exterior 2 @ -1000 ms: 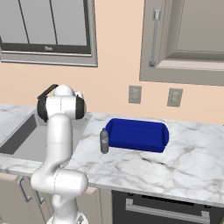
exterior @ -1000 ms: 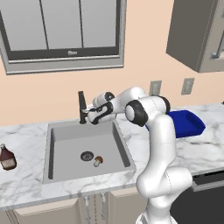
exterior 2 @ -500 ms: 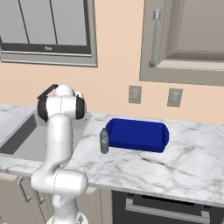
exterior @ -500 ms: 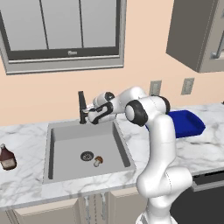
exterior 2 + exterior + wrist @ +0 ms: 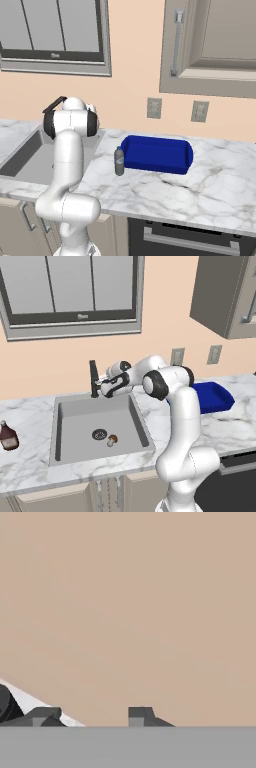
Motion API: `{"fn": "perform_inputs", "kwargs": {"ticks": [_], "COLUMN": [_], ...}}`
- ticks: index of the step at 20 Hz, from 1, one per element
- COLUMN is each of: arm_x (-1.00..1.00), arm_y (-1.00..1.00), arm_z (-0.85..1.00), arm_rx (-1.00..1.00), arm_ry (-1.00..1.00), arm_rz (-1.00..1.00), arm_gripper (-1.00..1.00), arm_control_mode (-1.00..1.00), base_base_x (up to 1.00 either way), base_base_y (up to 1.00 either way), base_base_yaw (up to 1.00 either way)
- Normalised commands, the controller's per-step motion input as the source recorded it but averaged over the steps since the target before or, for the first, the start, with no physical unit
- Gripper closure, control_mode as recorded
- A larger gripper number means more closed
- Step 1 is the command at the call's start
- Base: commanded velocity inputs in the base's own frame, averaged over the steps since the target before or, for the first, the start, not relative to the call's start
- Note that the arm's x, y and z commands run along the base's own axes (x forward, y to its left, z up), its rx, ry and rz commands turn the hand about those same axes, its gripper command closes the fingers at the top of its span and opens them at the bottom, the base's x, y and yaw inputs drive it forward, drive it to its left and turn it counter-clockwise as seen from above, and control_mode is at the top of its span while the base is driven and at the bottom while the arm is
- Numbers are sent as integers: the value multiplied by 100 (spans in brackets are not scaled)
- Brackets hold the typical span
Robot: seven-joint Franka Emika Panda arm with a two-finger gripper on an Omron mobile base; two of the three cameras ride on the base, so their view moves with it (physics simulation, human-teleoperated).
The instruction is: Pick up all produce items and place them in the sink. Turn on the sink faucet to wash them. Then turn the sink off and put them in the tray.
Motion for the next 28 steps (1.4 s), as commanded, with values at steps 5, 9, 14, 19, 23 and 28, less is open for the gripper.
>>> {"fn": "perform_inputs", "kwargs": {"ticks": [5, 9, 14, 19, 23, 28], "arm_x": [0, 0, 0, -2, -13, -10], "arm_y": [-10, -24, -26, -22, -17, -23], "arm_z": [-25, -23, -19, -20, -28, -33], "arm_rx": [3, 4, 2, 3, 3, 3], "arm_ry": [0, 1, 7, 8, 1, 0], "arm_rz": [0, -1, -6, -8, -8, -4], "arm_gripper": [100, 100, 100, 100, 100, 100], "arm_control_mode": [-100, -100, -100, -100, -100, -100], "base_base_x": [0, 0, 0, 0, 0, 0], "base_base_y": [0, 0, 0, 0, 0, 0], "base_base_yaw": [0, 0, 0, 0, 0, 0]}}
